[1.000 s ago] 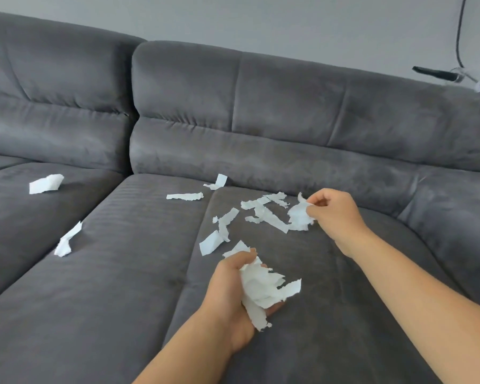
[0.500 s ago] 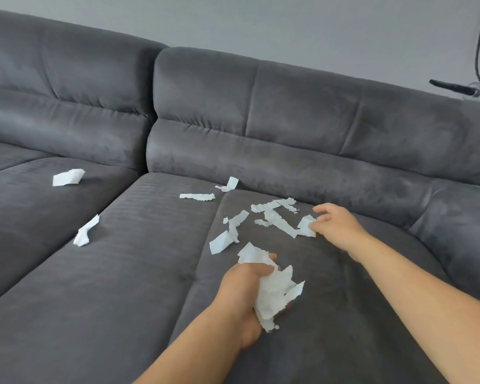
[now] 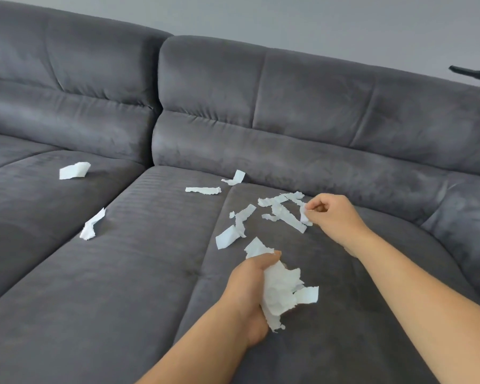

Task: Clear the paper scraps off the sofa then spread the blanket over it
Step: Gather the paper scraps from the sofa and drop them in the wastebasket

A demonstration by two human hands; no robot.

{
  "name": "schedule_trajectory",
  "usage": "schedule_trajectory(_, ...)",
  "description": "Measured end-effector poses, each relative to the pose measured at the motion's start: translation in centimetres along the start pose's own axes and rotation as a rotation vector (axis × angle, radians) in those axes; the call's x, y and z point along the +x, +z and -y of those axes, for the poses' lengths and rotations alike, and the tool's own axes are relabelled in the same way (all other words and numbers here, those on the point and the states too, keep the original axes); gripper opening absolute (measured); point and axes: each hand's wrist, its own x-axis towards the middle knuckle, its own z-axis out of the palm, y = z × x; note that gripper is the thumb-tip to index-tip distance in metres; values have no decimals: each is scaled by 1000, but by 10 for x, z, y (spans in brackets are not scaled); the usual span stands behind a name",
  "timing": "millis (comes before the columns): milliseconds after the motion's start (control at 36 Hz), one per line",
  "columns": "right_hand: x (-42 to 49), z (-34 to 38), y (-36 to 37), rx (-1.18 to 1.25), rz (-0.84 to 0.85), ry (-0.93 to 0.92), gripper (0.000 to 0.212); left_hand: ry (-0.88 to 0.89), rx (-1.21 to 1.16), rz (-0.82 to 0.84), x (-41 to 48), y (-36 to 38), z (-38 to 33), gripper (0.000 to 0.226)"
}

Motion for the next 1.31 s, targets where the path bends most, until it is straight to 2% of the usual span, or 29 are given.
schedule_trajectory(56,-23,18,-2,115,189,-52,15,2,-44,17,1,2,-1,19)
schedule_trajectory(139,-54,39,1,73,578,-139,13,48,-103,92,1,5,0,37)
schedule_trajectory(194,-66,46,4,64,722,-145,12,60,-76,88,1,8,1,43)
schedule_trajectory(250,-67,50,6,86,792,-120,21,79,-54,40,1,7,3,37)
schedule_trajectory(306,-60,48,6,115,749,-92,26,81,-59,-15,0,7,3,31)
schedule_trajectory(417,-26,29,15,261,429,72,15,75,-77,-48,0,5,-1,8)
schedule_trajectory(472,-9,18,22,179,190,157,14,52,-73,-75,2,4,-2,7)
schedule_trajectory(528,4,6,28,45,30,221,29,6,-95,-49,1,5,-2,12)
schedule_trajectory(583,9,3,34,-116,41,235,33,4,-110,-49,2,3,3,19)
schedule_trajectory(639,9,4,37,-283,80,200,17,22,-90,-67,2,2,7,31)
schedule_trajectory(695,14,2,41,-372,100,154,39,24,-71,-74,2,2,10,34)
schedule_trajectory(722,13,4,42,-398,106,140,41,18,-58,-84,1,2,9,32)
schedule_trajectory(778,11,6,41,-376,88,141,34,21,-24,-78,0,3,7,26)
schedule_trajectory(861,-4,16,30,-112,49,106,15,17,-35,-47,2,2,4,19)
schedule_trajectory(889,-12,23,24,-11,113,78,12,20,-55,-50,2,2,3,21)
schedule_trajectory(945,-30,38,9,91,385,13,9,47,-90,-34,2,6,0,29)
schedule_trajectory(1000,-45,49,1,63,682,-43,6,100,-102,-3,3,6,-1,39)
schedule_trajectory(1028,-51,54,-1,19,777,-55,6,117,-101,5,3,6,-1,43)
schedule_trajectory(1139,-55,61,-4,-122,907,-71,9,131,-45,-22,4,7,4,40)
schedule_trajectory(1195,-44,59,-4,-150,825,-63,14,152,-11,-73,6,3,8,31)
schedule_trajectory(1306,0,28,4,-119,293,24,6,100,56,-111,5,1,10,23)
